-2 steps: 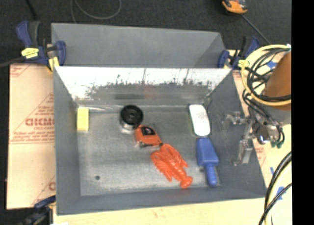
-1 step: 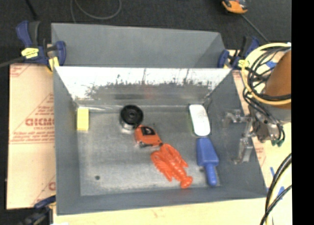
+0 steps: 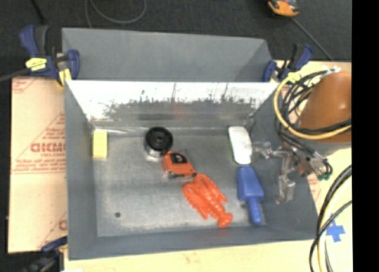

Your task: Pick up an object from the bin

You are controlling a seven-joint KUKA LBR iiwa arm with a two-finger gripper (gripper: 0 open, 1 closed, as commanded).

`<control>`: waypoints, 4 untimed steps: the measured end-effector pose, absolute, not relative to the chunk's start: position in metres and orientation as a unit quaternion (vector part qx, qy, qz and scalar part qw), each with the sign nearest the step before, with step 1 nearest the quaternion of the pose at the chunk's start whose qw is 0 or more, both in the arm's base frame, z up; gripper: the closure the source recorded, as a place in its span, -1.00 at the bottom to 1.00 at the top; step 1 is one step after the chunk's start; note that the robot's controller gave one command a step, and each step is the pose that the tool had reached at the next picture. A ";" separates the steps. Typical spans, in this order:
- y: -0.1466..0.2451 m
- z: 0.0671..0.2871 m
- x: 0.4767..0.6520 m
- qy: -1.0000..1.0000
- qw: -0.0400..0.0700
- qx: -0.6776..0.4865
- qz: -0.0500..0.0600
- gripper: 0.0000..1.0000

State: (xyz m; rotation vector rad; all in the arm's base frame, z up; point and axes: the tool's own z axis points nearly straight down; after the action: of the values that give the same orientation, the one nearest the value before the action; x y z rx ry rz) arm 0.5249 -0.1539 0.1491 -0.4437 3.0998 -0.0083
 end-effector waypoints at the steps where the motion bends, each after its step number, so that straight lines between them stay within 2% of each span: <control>1: -0.133 0.125 0.526 0.948 -0.001 -0.318 0.000 -1.00; 2: -0.132 0.126 0.545 0.892 0.002 -0.452 -0.001 -1.00; 3: -0.116 0.071 0.547 0.829 0.006 -0.560 0.005 -1.00; 4: -0.112 0.070 0.549 0.733 0.002 -0.680 -0.001 1.00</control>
Offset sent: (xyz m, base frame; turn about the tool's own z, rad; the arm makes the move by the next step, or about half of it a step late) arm 0.0272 0.0224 -0.0267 -0.7220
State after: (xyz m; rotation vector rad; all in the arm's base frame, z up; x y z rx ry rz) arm 0.5490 -0.1119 0.0705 -2.1343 2.3007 -0.0020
